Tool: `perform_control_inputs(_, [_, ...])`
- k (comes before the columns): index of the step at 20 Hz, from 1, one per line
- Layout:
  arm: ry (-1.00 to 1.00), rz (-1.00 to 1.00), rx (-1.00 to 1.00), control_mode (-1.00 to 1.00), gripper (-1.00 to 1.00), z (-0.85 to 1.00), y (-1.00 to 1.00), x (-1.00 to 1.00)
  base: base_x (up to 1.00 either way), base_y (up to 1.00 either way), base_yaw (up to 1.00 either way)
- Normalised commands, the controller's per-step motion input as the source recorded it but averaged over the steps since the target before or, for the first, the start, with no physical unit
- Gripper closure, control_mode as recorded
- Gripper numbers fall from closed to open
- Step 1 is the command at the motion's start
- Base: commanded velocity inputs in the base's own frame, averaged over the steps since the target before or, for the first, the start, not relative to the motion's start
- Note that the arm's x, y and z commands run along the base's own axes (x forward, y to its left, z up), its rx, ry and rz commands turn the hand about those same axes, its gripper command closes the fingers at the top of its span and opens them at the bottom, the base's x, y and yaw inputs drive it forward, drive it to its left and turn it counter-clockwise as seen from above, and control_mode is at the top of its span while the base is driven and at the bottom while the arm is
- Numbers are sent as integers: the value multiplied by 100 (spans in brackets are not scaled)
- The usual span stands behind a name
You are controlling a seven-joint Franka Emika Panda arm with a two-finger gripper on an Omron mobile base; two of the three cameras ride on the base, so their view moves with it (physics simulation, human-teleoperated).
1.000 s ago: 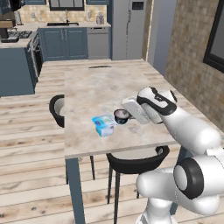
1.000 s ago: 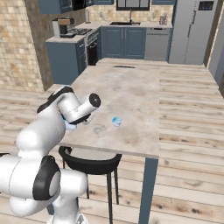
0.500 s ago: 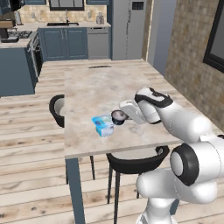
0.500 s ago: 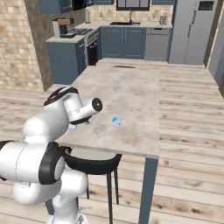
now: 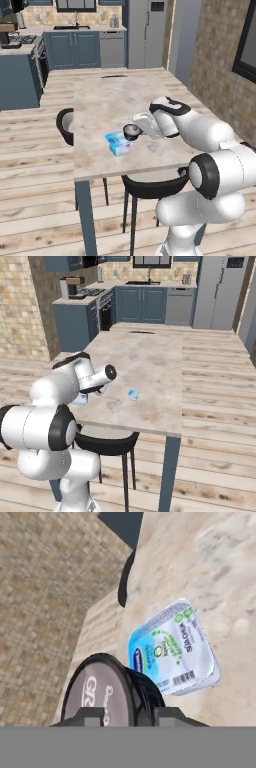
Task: Stack the yogurt containers by placing the smaller containers on top of the larger containers.
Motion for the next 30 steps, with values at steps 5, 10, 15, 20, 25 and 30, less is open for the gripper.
perform_control_inputs(5, [0, 1, 0, -100, 100, -1, 18, 26, 0, 0, 0])
perform_control_inputs(10, [0, 1, 0, -100, 100, -4, 13, 25, 0, 0, 0])
perform_control_inputs(15, [0, 4, 0, -100, 100, -24, 0, 19, 0, 0, 0])
perform_control_inputs(20, [0, 4, 0, -100, 100, -28, 0, 11, 0, 0, 0])
perform_control_inputs(25, [0, 3, 0, -100, 100, -12, 0, 11, 0, 0, 0])
perform_control_inputs(30, [0, 1, 0, -100, 100, -3, 0, 12, 0, 0, 0])
